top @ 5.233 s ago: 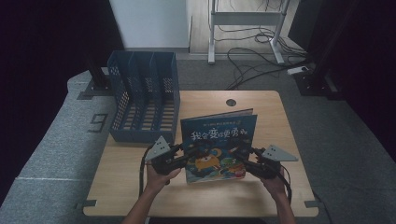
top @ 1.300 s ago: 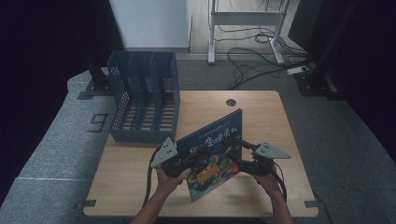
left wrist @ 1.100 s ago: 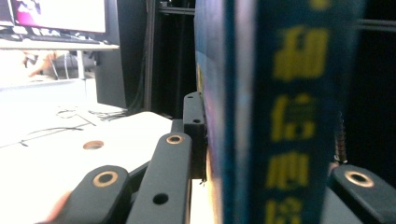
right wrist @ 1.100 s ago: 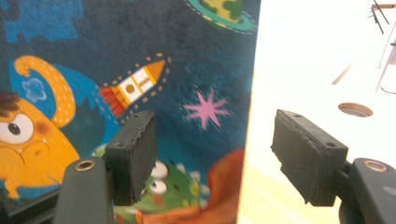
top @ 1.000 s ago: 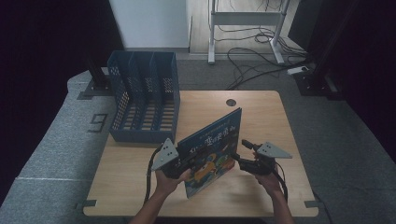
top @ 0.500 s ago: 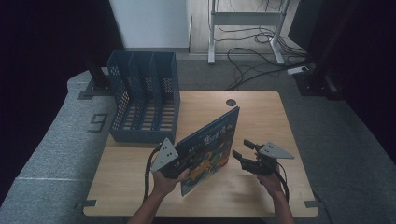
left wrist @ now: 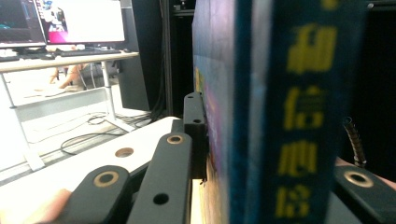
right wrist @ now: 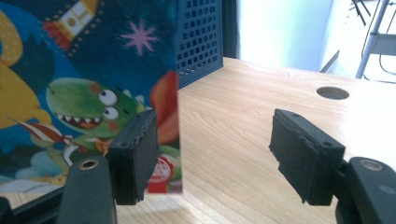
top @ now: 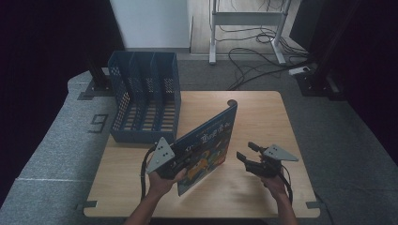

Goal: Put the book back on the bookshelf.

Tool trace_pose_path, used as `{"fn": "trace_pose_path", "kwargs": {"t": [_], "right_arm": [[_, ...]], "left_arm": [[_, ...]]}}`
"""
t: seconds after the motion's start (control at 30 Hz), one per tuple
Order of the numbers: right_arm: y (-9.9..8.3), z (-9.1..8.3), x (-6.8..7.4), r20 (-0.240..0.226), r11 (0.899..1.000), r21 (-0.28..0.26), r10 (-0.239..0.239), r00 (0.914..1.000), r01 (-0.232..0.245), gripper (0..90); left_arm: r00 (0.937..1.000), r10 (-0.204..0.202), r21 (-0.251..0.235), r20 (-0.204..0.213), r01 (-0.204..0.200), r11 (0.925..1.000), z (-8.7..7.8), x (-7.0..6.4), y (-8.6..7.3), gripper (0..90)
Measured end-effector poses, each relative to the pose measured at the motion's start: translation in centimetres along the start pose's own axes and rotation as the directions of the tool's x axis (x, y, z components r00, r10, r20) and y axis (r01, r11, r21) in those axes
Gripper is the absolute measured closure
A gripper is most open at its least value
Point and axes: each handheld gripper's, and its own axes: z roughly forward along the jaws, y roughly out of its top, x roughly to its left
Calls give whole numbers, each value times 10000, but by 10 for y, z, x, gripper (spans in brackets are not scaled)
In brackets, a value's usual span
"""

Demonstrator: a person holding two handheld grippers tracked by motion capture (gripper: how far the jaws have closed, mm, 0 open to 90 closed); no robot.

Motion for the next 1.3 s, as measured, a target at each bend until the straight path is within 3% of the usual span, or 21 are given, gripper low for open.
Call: {"fn": "trace_pose_path", "kwargs": {"t": [0.2, 0.4, 0.43, 0.5, 0.6, 0.8, 0.83, 0.93, 1.1, 1.3], "right_arm": [[-6, -3, -5, -42, 9994, -102, 330, 9994, -331, 321], [-17, -2, -1, 40, 9989, 306, 342, 9994, -343, 320], [-24, -1, 2, 229, 9977, 679, 25, 9997, -41, 318], [-28, 2, 2, 271, 9950, 1000, -65, 9996, 38, 315], [-29, 10, 2, 354, 9920, 1242, -252, 9991, 206, 315], [-33, 16, 7, 466, 9839, 1703, -638, 9969, 550, 307], [-33, 14, 6, 764, 9827, 1782, -640, 9950, 495, 309], [-34, 11, 2, 900, 9845, 1718, -508, 9946, 347, 314], [-43, 12, -10, 1388, 9748, 2232, -257, 9900, -60, 314], [-49, 15, -13, 1586, 9670, 2544, -286, 9869, -128, 313]], "left_arm": [[9999, -27, -130, -126, 26, 9999, -7, 1, 5, 820], [9993, -221, -468, -296, 207, 9987, -17, 4, 15, 820], [9991, -219, -599, -371, 196, 9980, -22, 6, 17, 821], [9988, -274, -684, -415, 245, 9974, -26, 7, 18, 820], [9973, -487, -917, -558, 435, 9948, -40, 14, 16, 821], [9930, -652, -904, -983, 564, 9943, -53, 24, 14, 821], [9920, -577, -847, -1127, 483, 9952, -56, 27, 15, 821], [9896, -615, -908, -1304, 499, 9946, -59, 30, 18, 821], [9867, -939, -1315, -1326, 764, 9884, -66, 39, 30, 822], [9848, -935, -1520, -1461, 711, 9858, -71, 41, 39, 821]]}}
